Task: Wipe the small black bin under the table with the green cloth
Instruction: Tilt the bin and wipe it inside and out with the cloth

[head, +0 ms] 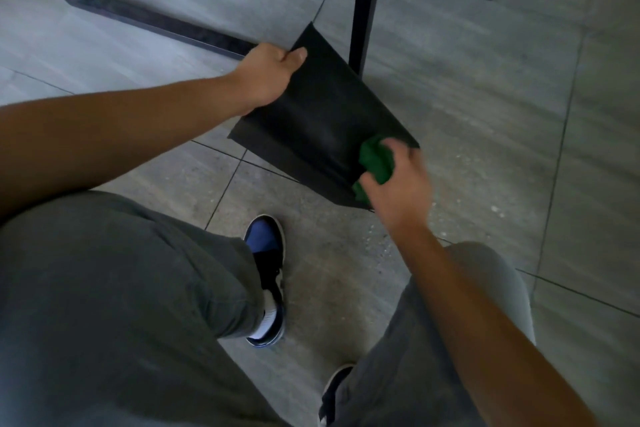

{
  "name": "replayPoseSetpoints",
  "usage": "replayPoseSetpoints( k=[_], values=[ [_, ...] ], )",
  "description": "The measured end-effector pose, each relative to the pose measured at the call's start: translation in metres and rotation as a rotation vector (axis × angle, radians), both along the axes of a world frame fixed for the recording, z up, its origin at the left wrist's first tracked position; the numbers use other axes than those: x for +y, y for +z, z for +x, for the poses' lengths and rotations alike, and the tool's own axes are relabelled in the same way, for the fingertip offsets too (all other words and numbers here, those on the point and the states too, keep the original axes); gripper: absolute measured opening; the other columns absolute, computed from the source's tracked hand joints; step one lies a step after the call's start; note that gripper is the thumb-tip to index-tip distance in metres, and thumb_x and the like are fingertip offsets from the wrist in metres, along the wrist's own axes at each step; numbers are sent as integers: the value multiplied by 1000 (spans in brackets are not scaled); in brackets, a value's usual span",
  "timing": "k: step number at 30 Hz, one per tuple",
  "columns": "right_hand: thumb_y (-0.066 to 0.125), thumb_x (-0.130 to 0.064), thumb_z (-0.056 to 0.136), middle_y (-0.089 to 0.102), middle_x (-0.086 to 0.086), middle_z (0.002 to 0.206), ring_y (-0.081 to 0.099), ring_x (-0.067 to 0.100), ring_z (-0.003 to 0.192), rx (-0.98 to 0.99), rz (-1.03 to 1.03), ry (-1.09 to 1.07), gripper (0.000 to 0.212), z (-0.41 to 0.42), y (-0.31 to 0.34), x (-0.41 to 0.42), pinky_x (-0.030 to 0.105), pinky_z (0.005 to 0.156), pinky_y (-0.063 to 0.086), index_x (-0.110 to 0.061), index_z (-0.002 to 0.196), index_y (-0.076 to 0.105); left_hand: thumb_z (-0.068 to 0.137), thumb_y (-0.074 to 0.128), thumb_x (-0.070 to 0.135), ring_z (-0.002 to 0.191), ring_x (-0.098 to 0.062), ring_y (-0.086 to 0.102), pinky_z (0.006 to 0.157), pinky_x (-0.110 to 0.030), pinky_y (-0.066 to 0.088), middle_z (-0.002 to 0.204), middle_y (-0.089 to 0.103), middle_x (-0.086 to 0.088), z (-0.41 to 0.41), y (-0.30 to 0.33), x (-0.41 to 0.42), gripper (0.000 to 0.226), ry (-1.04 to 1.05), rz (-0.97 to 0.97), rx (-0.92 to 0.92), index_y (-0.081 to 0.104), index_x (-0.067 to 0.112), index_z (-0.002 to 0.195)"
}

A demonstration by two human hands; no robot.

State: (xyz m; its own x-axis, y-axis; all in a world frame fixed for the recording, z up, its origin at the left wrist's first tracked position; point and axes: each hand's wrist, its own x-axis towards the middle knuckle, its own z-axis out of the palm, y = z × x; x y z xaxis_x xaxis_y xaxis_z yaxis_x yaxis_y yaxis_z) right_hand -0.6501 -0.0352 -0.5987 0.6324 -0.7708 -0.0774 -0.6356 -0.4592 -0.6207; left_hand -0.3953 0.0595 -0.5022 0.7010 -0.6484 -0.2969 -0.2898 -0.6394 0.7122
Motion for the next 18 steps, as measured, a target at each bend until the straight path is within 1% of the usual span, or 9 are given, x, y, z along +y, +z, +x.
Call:
replayPoseSetpoints(
  k=[2,4,6,10,13,14,15,17,18],
  values=[
    [79,-37,80,52,8,133,62,29,102,71,22,38,58,-5,3,15,30,77,43,-29,133,56,106,44,46,98,-12,64,87,-24,49,118,69,-12,-3,0,-1,50,-36,-4,-9,66,3,119],
    [79,-36,81,57,5,125,62,27,102,91,169,42,49,-6,12,14,29,78,41,-29,126,60,106,43,46,119,-20,59,105,-33,45,133,63,-11,0,2,2,48,-43,6,-38,61,9,131],
    [78,-34,81,65,0,109,63,21,98,63,341,63,38,-4,24,12,29,78,44,-29,116,63,106,43,47,123,-23,57,110,-38,42,136,61,-10,5,4,4,48,-32,30,-44,60,11,134],
    [76,-34,80,67,-9,90,65,11,85,-52,487,-32,23,9,56,-1,29,71,48,-28,100,66,105,45,48,90,-8,61,94,-34,47,111,67,-4,7,2,3,47,10,16,6,67,8,116],
    [73,-31,78,71,-1,82,70,20,80,-195,624,-154,14,29,81,-16,38,67,54,-24,89,69,103,53,45,89,-12,67,91,-31,51,107,72,-3,7,5,0,38,26,-58,83,72,14,110],
    [73,-28,79,71,0,82,70,21,79,-242,632,-163,12,36,88,-21,38,66,55,-24,89,68,102,56,43,88,-15,70,87,-30,53,103,74,-3,7,8,-1,33,29,-76,104,74,17,105],
    [72,-24,80,70,-2,84,70,18,78,-282,615,-150,14,42,93,-24,35,63,54,-26,93,67,101,58,41,86,-17,72,81,-28,54,97,76,-3,7,11,-1,27,22,-84,119,76,20,98],
    [71,-19,83,67,-10,96,67,3,76,-356,542,-115,29,56,102,-29,25,63,51,-32,108,63,98,62,37,82,-23,72,72,-28,53,86,76,-4,4,16,-2,25,-8,-77,116,76,26,81],
    [70,-19,85,65,-15,103,66,-3,77,-393,503,-102,37,61,106,-31,20,63,51,-34,117,62,96,63,35,81,-26,72,71,-30,54,82,75,-6,1,19,-2,27,-24,-61,104,75,26,73]
  ],
)
